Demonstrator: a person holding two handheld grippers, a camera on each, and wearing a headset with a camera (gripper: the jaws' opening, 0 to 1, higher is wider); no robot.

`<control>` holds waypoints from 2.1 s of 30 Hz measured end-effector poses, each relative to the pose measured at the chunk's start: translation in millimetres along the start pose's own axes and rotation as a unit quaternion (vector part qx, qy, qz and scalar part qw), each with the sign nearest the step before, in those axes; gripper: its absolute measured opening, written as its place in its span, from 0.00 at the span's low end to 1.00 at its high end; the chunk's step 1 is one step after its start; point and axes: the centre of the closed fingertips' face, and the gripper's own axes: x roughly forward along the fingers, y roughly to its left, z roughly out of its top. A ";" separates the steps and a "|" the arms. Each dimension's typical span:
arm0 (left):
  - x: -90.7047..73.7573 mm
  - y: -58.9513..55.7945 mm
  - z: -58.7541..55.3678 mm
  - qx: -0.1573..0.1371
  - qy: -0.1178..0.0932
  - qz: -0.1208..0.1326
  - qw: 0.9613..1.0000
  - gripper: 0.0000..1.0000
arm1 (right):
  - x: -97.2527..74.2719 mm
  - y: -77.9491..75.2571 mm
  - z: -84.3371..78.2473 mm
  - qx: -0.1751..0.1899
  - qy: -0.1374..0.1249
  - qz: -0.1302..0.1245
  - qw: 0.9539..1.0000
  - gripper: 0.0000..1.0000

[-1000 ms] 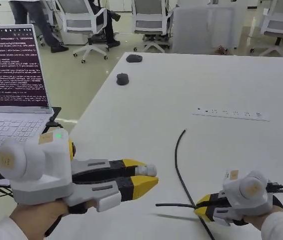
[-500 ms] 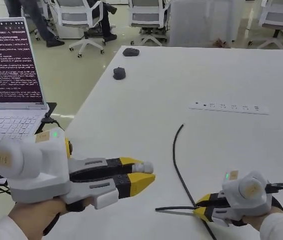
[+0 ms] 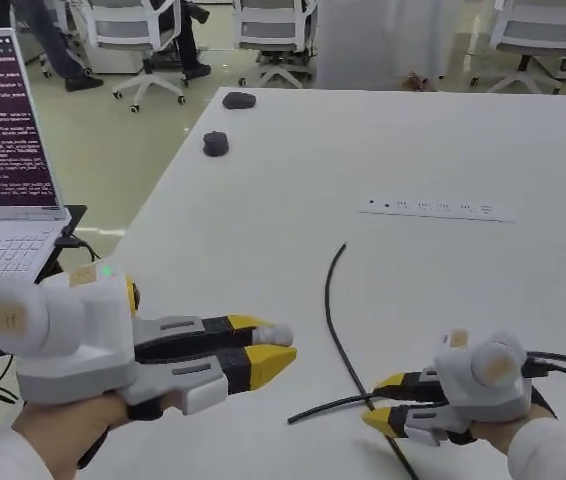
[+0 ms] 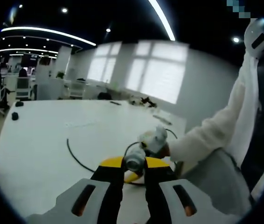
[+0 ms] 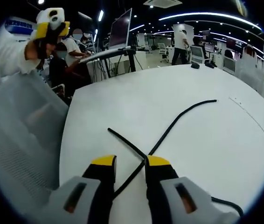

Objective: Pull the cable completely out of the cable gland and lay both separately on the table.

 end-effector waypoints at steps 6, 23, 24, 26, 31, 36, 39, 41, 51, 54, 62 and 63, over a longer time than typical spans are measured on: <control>18.7 16.0 -15.5 -0.006 0.018 0.008 1.000 0.17 | -21.8 0.6 11.3 0.018 -0.031 -0.013 0.999 0.26; 62.5 71.9 -110.4 -0.008 0.134 0.054 0.989 0.17 | -108.7 17.7 -15.1 0.075 -0.074 -0.065 0.992 0.29; 64.5 76.6 -116.6 -0.008 0.141 0.058 0.988 0.17 | -113.2 19.0 -20.4 0.084 -0.075 -0.072 0.991 0.29; 66.9 85.5 -125.5 -0.009 0.152 0.066 0.986 0.17 | -119.7 20.9 -26.9 0.093 -0.077 -0.082 0.989 0.29; 73.5 101.4 -144.1 -0.007 0.172 0.077 0.982 0.17 | -136.3 27.3 -39.4 0.115 -0.082 -0.108 0.984 0.28; 80.1 107.9 -156.4 -0.007 0.187 0.089 0.978 0.17 | -141.2 30.2 -50.6 0.138 -0.079 -0.124 0.980 0.29; 83.2 111.6 -162.7 -0.007 0.193 0.094 0.977 0.17 | -143.8 29.5 -51.4 0.145 -0.082 -0.131 0.977 0.29; 84.4 113.3 -166.5 -0.005 0.198 0.095 0.975 0.17 | -145.5 28.3 -50.4 0.148 -0.084 -0.137 0.976 0.29; 83.0 110.7 -169.1 0.006 0.196 0.096 0.976 0.17 | -142.4 25.6 -46.7 0.153 -0.086 -0.142 0.974 0.30; 79.8 107.3 -168.6 0.012 0.200 0.097 0.975 0.18 | -142.5 24.7 -42.6 0.147 -0.087 -0.140 0.975 0.30; 64.0 101.6 -146.1 0.010 0.171 0.103 0.980 0.27 | -147.0 28.0 -29.3 0.133 -0.095 -0.139 0.977 0.35; 61.0 102.9 -143.3 0.010 0.169 0.104 0.980 0.28 | -148.0 29.6 -27.4 0.130 -0.095 -0.138 0.977 0.36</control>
